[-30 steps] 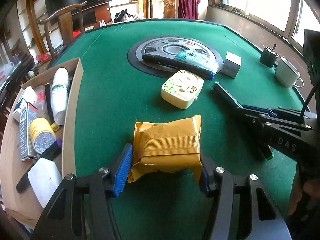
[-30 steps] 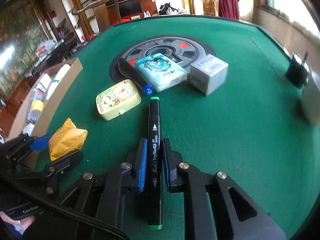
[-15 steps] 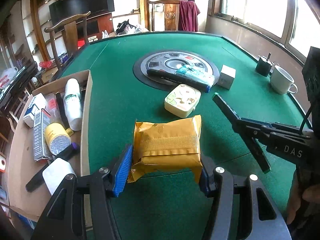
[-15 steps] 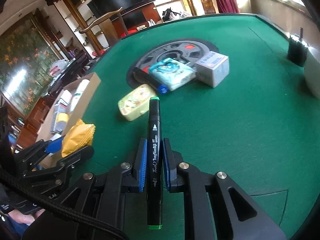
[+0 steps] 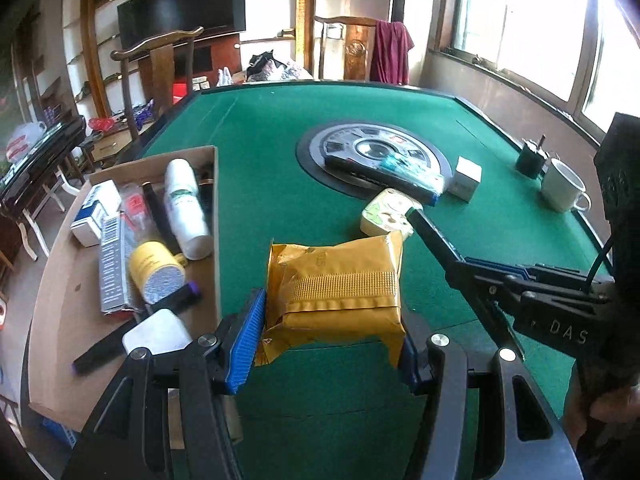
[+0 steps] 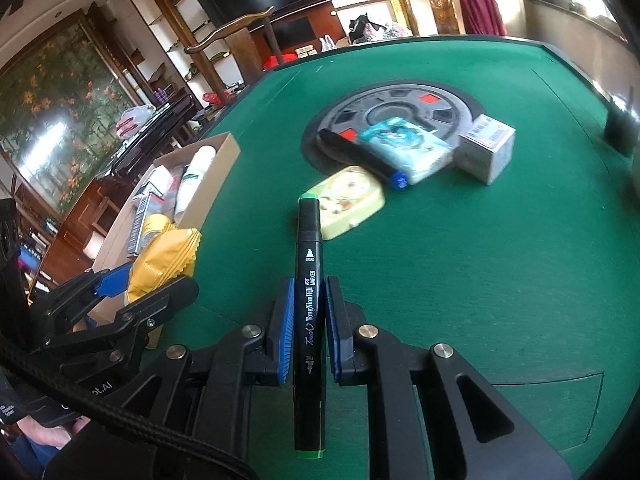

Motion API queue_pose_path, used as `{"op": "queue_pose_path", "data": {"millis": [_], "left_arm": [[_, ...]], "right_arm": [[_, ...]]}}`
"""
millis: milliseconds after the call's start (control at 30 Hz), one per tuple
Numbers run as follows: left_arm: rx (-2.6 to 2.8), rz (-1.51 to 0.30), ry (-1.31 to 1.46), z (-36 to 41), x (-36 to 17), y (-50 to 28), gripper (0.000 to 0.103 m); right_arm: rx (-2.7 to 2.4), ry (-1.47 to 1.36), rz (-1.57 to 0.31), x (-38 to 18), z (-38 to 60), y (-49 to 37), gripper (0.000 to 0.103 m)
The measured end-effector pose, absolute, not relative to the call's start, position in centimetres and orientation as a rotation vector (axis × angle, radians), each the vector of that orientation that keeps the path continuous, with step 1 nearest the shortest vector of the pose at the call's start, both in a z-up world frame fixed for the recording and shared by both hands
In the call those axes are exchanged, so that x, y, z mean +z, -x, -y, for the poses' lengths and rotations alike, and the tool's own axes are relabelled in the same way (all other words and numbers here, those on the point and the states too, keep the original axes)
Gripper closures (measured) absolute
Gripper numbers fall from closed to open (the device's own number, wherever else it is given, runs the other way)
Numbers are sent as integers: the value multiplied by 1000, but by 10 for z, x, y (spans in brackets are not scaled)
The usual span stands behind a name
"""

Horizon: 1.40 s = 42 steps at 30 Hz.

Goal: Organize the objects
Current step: 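Carry packet and marker into the cardboard tray and open both tools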

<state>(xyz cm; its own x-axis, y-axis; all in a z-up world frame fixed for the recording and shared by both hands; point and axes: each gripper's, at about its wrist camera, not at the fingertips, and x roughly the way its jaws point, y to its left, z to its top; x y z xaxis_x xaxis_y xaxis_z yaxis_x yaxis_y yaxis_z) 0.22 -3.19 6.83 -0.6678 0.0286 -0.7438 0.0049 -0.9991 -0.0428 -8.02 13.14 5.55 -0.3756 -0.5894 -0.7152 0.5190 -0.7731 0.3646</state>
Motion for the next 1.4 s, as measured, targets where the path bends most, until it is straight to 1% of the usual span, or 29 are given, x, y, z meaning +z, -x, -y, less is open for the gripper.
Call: {"op": "queue_pose_path", "data": {"millis": [433, 800, 1133, 1400], "left_arm": [[2933, 182, 1191, 82, 87, -20, 50], [3006, 324, 1181, 141, 86, -31, 50], [3080, 493, 1242, 218, 65, -41, 50], [3084, 604, 1319, 251, 42, -40, 50]], "right_arm": [[-2120, -1121, 5, 77, -79, 62, 91], [-2041, -1109, -52, 86, -19, 51, 91], [-1949, -1136, -88, 77, 43, 44, 91], [-1894, -1172, -79, 74, 88, 45, 91]]}}
